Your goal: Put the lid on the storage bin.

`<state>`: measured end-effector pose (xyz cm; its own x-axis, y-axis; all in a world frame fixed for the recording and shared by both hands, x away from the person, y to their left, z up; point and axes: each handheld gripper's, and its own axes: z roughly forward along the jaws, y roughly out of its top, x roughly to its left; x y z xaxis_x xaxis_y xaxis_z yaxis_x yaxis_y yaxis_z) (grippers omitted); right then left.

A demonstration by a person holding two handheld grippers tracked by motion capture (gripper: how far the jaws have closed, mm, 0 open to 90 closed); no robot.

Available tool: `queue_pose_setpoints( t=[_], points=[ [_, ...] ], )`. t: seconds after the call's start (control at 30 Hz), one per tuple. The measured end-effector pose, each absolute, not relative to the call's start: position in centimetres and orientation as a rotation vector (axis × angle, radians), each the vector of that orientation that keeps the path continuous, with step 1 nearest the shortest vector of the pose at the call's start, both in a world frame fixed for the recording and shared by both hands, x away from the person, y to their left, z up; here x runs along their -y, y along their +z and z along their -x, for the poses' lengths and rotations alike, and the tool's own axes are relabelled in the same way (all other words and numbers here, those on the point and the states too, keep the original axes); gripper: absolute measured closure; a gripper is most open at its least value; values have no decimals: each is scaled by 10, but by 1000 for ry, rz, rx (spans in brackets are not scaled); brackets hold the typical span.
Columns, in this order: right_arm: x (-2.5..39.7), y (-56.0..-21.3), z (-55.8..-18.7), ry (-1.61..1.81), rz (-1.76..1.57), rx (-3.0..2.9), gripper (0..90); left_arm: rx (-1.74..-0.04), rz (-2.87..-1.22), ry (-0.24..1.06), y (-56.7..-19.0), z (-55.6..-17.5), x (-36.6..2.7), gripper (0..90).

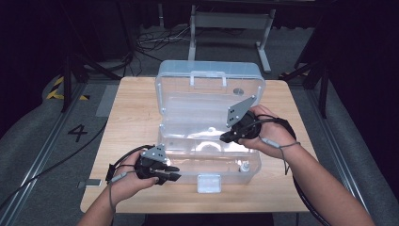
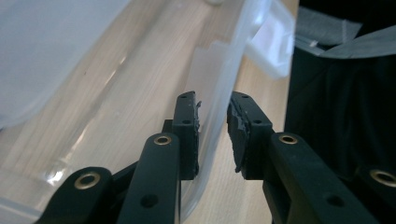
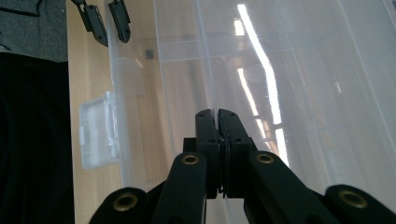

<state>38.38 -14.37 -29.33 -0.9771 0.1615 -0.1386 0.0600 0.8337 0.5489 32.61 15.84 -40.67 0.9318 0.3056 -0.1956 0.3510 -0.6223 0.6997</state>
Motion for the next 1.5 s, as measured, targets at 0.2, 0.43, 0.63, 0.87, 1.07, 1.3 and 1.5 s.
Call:
queue_pose_setpoints(
  t=[0.2,0.43,0.63,0.87,1.07,1.3,1.5],
  points=[
    [144,-295,-382,847,-174,-2842,887,-451,-2244,-84,-399,-325,-165,733],
    [144,-297,-379,849,-174,-2848,886,-447,-2223,-88,-394,-324,-169,736],
    [145,-298,-378,850,-169,-2847,886,-446,-2189,-77,-385,-322,-173,743],
    [145,-301,-375,855,-169,-2848,886,-453,-2140,-82,-377,-324,-177,740],
    [145,-303,-371,856,-176,-2850,885,-466,-2121,-51,-364,-324,-181,736],
    [145,-303,-367,850,-167,-2816,881,-498,-2027,32,-339,-326,-186,766],
    [144,-303,-365,843,-174,-2806,880,-541,-1980,93,-328,-326,-188,780]
  ],
)
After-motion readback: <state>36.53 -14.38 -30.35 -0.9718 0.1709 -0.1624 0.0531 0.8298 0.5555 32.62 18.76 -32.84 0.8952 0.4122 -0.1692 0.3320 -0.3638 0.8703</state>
